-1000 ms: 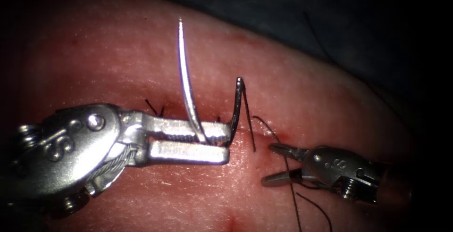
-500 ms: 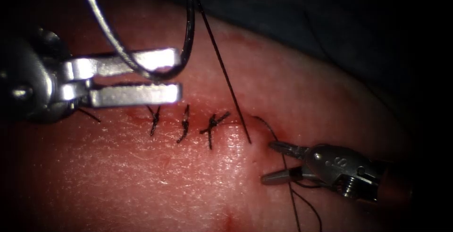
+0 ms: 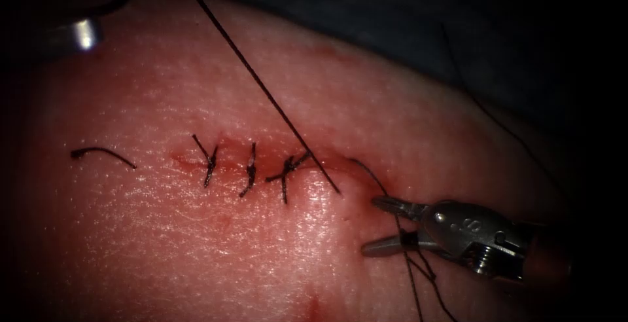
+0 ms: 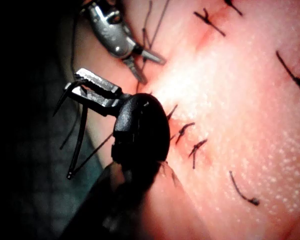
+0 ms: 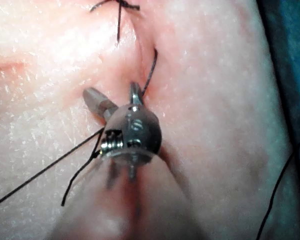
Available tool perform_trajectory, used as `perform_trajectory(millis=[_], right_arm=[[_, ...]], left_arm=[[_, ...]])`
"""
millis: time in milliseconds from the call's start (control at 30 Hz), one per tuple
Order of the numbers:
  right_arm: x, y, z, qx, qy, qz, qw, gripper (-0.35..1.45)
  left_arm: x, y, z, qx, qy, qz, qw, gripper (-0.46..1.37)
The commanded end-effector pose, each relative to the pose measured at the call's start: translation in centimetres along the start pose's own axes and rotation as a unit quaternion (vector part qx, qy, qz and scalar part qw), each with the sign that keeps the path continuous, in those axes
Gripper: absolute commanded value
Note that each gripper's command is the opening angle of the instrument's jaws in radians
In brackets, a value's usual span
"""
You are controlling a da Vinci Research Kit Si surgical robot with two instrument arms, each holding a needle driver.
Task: Wound Closure
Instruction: Use the left gripper to extract the needle from the wound.
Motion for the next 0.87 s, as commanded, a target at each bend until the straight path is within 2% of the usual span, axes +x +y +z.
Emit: perform_trajectory(millis=[33,367,867], right_arm=[[0.0,0.0,0.0,-0.001,0.0,0.0,1.0,0.58],[0.01,0.0,0.0,-0.001,0.0,0.001,1.0,0.57],[0.02,0.0,-0.01,-0.001,0.002,0.002,1.0,0.57]], left_arm=[[-0.04,0.04,0.02,-0.007,-0.002,-0.001,1.0,-0.35],[-0.43,0.21,-0.01,-0.008,0.001,-0.023,0.9997,-0.35],[-0.42,0.22,-0.01,-0.008,0.0,-0.025,0.9996,-0.35]])
